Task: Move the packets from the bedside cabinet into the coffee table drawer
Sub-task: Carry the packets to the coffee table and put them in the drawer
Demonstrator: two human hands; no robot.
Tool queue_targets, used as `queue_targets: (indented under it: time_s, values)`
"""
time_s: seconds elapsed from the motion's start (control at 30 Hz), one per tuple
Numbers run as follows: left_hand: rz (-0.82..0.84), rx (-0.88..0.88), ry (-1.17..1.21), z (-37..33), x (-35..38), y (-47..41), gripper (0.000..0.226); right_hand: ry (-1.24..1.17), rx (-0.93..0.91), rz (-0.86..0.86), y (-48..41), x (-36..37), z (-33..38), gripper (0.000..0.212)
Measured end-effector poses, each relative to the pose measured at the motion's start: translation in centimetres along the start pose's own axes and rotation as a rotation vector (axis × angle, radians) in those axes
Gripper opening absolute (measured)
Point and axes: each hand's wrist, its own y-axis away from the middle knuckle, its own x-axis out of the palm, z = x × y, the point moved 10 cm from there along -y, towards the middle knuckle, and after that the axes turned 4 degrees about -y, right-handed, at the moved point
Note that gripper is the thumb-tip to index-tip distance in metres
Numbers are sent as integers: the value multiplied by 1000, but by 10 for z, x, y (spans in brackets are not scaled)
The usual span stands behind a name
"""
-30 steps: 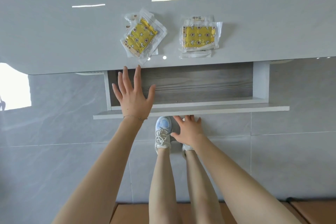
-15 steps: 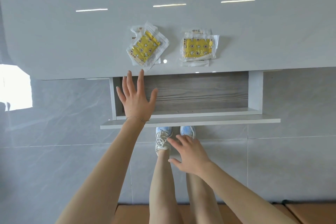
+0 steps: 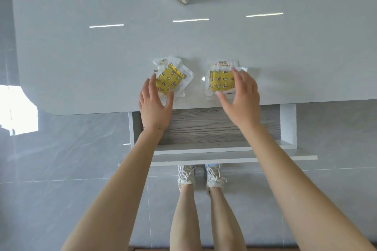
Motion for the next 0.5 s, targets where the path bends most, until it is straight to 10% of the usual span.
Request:
queue_targets:
  time_s: [0.5]
  values:
    - [-1,-61,40,9,19,-33,72,-237,328,-51,-20,30,-15,105]
